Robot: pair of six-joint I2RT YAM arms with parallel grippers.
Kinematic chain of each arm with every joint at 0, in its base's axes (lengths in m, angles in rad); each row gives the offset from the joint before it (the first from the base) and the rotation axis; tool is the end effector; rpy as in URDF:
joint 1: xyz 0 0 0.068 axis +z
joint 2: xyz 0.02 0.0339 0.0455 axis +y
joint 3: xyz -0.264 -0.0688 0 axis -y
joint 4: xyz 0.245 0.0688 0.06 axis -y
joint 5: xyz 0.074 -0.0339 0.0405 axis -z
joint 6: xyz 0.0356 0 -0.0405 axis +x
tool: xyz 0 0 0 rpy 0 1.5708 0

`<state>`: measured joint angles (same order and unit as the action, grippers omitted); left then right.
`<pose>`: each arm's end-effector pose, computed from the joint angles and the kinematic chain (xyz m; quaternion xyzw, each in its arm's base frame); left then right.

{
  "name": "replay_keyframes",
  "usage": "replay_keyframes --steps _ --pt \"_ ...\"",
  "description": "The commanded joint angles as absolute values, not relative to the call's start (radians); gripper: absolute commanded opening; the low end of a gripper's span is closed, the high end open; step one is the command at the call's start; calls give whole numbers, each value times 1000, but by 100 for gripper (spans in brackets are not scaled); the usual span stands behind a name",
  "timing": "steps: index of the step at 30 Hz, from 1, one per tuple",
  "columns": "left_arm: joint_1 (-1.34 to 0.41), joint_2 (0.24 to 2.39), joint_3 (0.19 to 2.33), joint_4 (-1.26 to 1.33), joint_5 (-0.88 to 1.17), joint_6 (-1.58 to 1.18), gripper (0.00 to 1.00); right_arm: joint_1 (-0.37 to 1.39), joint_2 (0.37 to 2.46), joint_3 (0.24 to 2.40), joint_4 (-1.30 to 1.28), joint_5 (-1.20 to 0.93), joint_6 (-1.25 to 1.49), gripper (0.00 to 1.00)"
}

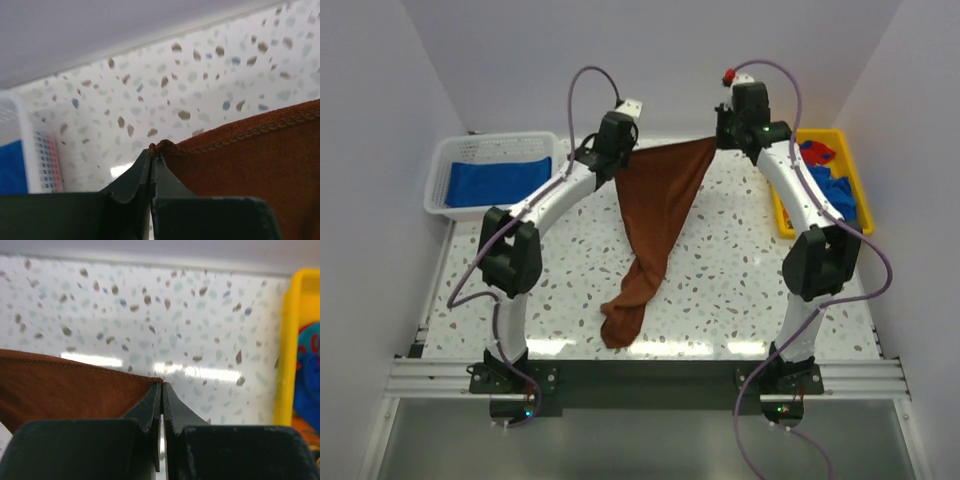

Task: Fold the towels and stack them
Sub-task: Flatten out the crumpled towel

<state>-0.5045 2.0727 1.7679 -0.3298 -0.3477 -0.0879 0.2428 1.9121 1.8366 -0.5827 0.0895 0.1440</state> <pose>0.4307 -0.2239 0.2649 0.1054 0.8761 0.0179 0.4701 0.4315 0.1036 0.3367 -0.0246 0.8967 0.0452 0.4397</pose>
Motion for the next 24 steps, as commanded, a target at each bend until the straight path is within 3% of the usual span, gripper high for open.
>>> replay_keyframes --steps 1,7,18,24 --pt "-500 1864 1923 -281 -457 38 0 239 1845 2075 -630 118 63 0" --pt "-502 1698 2055 -296 -434 71 0 239 1746 2246 -669 149 -44 0" --pt "-518 1237 1819 -311 -263 164 0 239 1283 1938 -589 8 -158 0" --pt "-522 1063 1816 -386 -118 144 0 239 1094 1940 -623 -46 -202 0"
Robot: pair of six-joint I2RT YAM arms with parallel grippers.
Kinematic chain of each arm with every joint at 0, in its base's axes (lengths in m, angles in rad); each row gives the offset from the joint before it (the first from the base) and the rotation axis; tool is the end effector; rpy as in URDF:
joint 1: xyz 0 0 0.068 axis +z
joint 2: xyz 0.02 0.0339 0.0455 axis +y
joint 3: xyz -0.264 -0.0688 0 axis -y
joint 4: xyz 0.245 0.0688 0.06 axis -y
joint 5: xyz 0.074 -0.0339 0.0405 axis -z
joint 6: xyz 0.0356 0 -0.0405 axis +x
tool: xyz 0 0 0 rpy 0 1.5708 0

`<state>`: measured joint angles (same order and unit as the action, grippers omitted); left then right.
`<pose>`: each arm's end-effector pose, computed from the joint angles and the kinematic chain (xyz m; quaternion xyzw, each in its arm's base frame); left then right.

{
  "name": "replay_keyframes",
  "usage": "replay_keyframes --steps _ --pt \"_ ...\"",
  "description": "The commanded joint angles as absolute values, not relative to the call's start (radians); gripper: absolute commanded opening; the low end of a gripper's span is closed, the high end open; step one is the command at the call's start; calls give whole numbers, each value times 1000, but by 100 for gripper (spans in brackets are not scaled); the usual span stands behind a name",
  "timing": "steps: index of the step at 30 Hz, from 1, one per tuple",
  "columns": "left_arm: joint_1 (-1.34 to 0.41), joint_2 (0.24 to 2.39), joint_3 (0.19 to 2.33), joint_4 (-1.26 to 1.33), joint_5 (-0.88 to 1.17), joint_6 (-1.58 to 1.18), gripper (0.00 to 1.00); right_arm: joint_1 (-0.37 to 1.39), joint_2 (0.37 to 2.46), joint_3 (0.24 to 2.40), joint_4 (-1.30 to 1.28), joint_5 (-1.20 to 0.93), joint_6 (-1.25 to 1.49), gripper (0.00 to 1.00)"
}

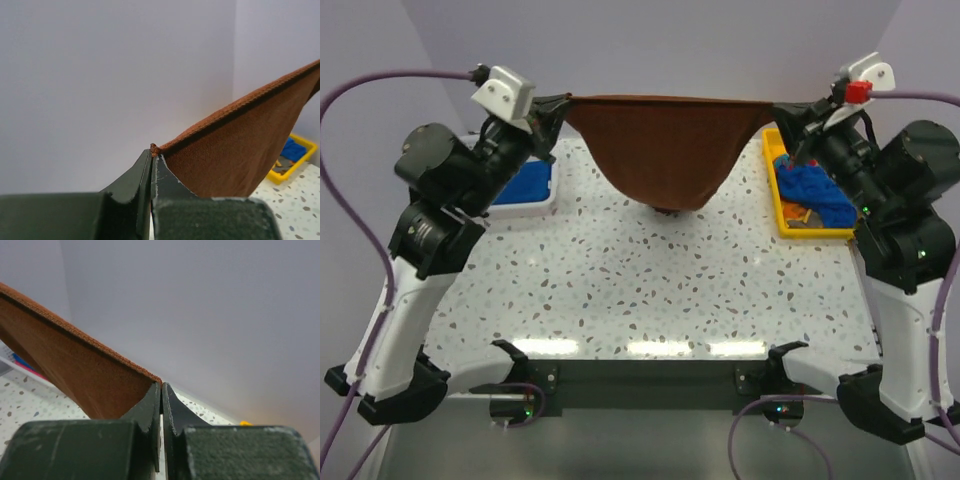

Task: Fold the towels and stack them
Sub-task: Flatten out the crumpled towel

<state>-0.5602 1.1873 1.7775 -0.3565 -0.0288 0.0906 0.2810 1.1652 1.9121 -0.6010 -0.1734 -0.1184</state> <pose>0.1683 -0.1043 0.5699 0.1874 0.5909 -0.1739 0.7652 0.1547 0.0510 0.5824 -0.1934 0.6253 0.1176 0.7468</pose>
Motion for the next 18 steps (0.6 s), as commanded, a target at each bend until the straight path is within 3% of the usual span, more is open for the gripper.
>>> replay_keyframes --steps 1,9,18 --pt "-522 1057 1856 -399 -100 140 0 239 1086 1957 -638 -46 -207 0" --pt "-522 1112 2072 -477 -72 106 0 239 1109 2137 -620 -8 -219 0" --pt "-522 1334 2151 -399 -328 161 0 239 1278 2138 -474 115 -212 0"
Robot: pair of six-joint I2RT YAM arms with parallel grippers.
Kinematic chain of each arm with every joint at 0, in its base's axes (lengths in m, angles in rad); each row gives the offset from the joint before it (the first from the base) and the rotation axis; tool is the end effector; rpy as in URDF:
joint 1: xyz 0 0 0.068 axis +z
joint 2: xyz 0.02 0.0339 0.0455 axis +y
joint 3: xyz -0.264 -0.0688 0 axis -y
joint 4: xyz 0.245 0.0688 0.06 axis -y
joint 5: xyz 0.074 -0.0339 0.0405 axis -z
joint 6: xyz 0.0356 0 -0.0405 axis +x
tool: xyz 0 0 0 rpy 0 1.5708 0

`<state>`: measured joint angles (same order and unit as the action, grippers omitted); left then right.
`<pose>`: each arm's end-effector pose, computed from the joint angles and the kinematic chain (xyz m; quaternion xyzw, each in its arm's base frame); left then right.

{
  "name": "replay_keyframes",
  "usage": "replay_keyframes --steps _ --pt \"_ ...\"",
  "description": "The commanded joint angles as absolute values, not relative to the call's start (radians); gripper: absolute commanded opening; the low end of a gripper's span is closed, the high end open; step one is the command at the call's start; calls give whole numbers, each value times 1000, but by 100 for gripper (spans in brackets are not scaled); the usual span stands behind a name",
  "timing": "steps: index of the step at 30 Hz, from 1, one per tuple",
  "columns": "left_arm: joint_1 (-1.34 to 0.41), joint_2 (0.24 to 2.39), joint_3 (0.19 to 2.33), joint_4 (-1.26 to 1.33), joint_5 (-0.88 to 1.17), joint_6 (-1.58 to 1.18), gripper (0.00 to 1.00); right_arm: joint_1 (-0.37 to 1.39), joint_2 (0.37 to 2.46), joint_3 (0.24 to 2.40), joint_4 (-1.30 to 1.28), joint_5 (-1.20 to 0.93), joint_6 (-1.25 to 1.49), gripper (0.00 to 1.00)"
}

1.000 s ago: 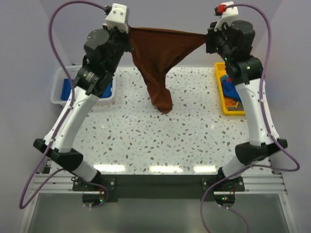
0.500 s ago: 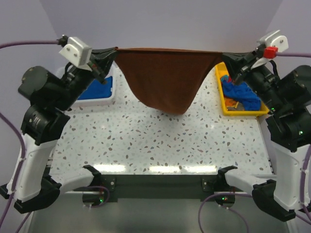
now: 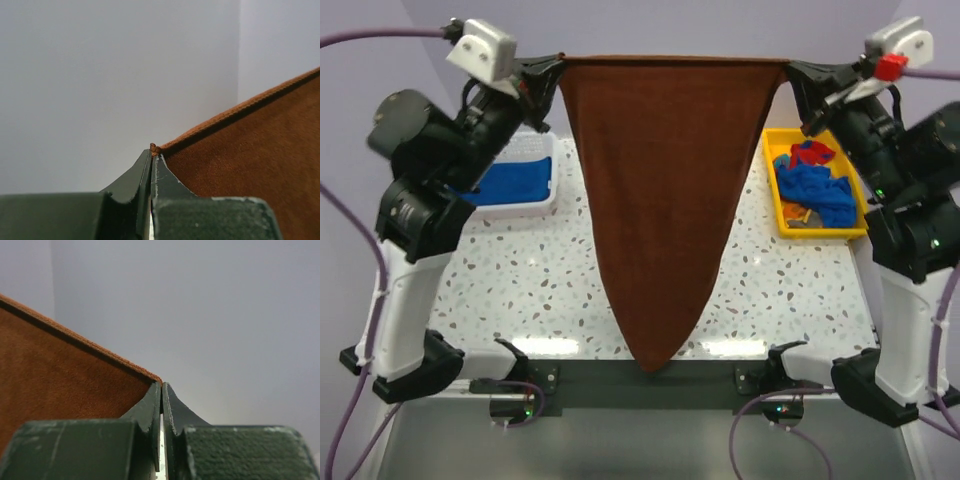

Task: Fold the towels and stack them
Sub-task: Flatten out the crumpled towel

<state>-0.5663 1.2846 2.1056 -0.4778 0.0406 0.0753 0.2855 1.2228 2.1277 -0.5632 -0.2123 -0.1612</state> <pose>0.1441 -0.0933 0.6238 0.1973 0.5412 -0.2100 0.7899 0.1290 0.0457 0.6279 -0.2114 0.5399 0.1114 0.8071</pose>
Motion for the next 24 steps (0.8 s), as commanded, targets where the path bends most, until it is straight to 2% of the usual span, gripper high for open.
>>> replay_keyframes --steps 1,6,11,14,21,24 --pt "-522 1363 2151 -384 -406 172 0 239 1301 2137 -453 123 -203 0" --pt "-479 1622 2195 -318 -572 252 0 238 1485 2131 -396 240 -186 0" --pt "-445 1811 2376 -379 -534 222 0 239 1652 2262 -500 245 -176 0" --pt "-445 1778 2306 -323 -482 203 0 239 1652 2273 -503 215 -164 0" --pt "-445 1547 2054 -212 -417 192 0 239 1536 2137 -460 149 -179 0" --pt "-445 1441 1874 -175 -371 190 0 241 1459 2041 -443 109 -179 0"
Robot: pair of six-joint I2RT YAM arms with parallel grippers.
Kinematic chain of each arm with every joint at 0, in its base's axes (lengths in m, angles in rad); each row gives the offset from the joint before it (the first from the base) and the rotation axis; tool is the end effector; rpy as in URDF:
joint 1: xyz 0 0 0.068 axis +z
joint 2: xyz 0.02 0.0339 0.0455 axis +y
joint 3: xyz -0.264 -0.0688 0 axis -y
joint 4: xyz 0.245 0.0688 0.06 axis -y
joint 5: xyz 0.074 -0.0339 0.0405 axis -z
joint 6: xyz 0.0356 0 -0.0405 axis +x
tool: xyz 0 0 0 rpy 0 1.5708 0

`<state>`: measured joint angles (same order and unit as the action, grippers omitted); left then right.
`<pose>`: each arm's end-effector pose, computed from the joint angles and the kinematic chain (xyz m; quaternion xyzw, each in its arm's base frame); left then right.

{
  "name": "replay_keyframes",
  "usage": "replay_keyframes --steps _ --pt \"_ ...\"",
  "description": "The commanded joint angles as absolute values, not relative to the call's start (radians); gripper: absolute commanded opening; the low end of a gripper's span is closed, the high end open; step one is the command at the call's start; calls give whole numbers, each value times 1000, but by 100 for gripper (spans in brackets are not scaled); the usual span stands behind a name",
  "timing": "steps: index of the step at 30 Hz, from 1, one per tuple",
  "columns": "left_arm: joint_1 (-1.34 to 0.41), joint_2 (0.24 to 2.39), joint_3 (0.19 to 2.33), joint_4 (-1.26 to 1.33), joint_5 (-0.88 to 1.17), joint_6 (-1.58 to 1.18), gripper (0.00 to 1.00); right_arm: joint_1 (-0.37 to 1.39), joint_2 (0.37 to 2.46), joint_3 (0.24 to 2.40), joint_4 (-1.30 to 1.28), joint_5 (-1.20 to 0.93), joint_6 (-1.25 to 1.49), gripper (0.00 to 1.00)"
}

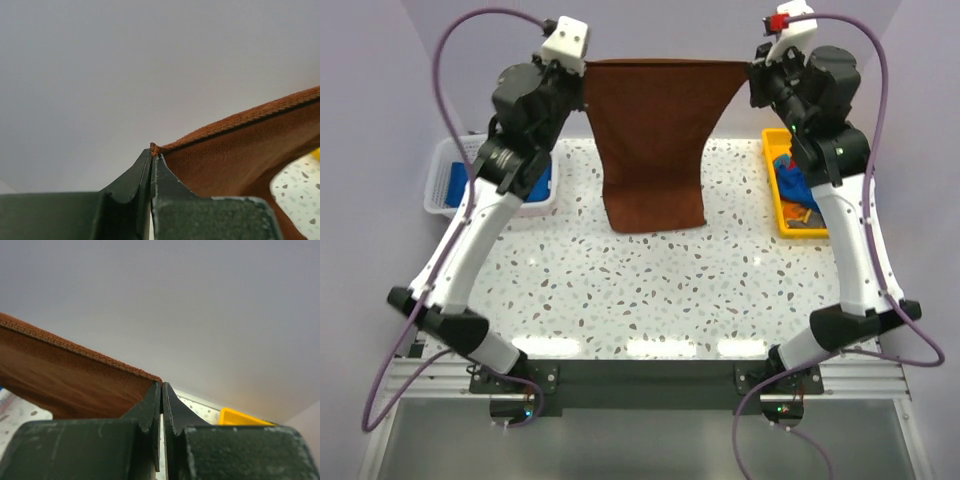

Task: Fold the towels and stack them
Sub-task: Flatten out the crumpled towel

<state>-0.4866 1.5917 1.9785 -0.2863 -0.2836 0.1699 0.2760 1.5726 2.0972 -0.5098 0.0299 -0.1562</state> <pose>0.3029 -0.1490 0.5363 0.1148 0.6623 -0.0222 0.7400 0.3005 0.0840 0.5538 -0.1401 0.6877 0.0322 0.7116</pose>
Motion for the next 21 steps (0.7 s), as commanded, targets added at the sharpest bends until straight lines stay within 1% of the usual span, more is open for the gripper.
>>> replay_keyframes --steps 1,3,6,9,11,14,19,21 --pt "-445 1415 1834 -164 -345 187 0 241 1418 2011 -437 106 -179 0" --pt "-445 1349 1732 -150 -333 180 0 241 1381 1921 -430 100 -178 0" --pt "-446 1266 1666 -167 -324 163 0 241 1296 1849 -437 80 -173 0" --pt "-446 1184 1670 -210 -295 146 0 239 1203 1816 -440 64 -175 0" --pt "-446 1135 1699 -256 -244 132 0 238 1169 1831 -460 48 -178 0" --pt "-446 1098 1804 -326 -160 112 0 239 1120 1916 -486 18 -181 0" --pt "-446 1098 2011 -393 -48 100 0 239 1103 2043 -492 12 -186 0" --pt "-446 1117 2084 -411 -35 101 0 239 1114 2098 -482 6 -181 0"
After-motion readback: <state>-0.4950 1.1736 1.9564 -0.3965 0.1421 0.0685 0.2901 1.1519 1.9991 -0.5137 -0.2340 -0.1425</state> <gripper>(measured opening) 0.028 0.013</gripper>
